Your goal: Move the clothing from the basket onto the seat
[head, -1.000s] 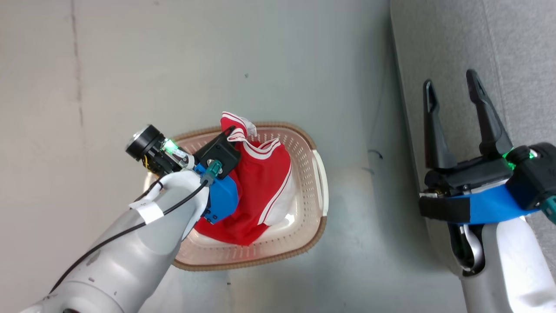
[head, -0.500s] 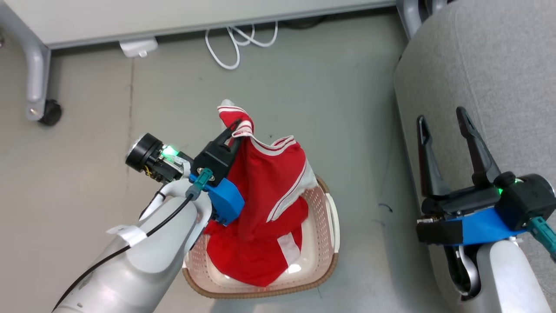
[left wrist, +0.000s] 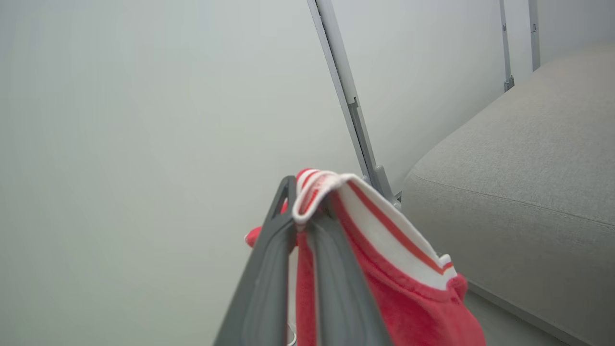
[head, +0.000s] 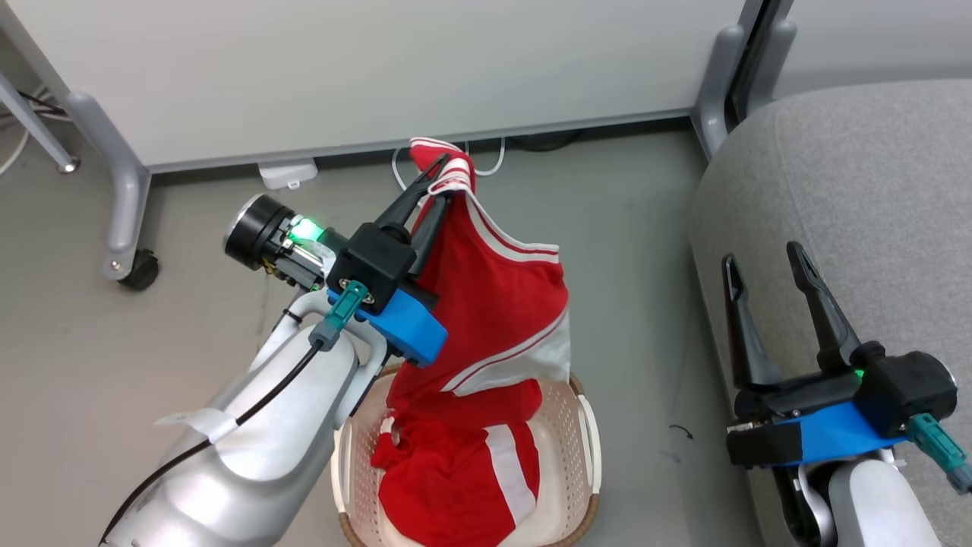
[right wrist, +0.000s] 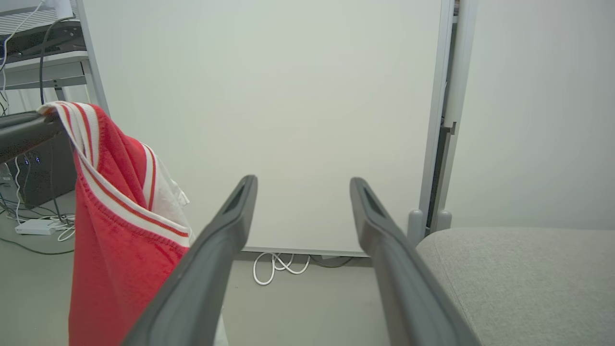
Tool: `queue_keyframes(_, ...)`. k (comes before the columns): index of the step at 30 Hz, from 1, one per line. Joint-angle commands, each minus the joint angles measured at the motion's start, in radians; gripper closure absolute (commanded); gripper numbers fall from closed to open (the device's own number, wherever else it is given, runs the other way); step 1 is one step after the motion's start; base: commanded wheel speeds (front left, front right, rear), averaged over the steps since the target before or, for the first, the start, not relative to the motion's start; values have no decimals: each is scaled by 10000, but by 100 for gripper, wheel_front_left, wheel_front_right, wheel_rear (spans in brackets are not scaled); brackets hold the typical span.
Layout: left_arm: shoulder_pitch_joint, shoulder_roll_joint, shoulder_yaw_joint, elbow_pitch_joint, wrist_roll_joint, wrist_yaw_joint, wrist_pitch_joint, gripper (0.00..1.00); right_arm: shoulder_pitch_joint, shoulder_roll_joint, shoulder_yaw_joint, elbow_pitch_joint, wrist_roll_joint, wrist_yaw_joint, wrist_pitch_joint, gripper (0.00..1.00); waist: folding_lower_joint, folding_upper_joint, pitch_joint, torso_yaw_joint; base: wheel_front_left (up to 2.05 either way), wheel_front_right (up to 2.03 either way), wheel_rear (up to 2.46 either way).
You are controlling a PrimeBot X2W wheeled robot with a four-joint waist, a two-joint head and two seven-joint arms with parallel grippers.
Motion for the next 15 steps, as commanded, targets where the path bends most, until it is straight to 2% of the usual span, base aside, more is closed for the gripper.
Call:
queue_keyframes(1, 127, -75, 128, -249, 60, -117, -36, 100, 223, -35, -12, 33, 43, 5, -38, 0, 2, -1, -245, 58, 0, 0, 0)
queue_keyframes(15, 207, -359, 170, -974, -261, -657, -34, 100, 660, -37, 46, 83, 145, 5, -38, 0, 2, -1, -840, 154, 0, 0, 0)
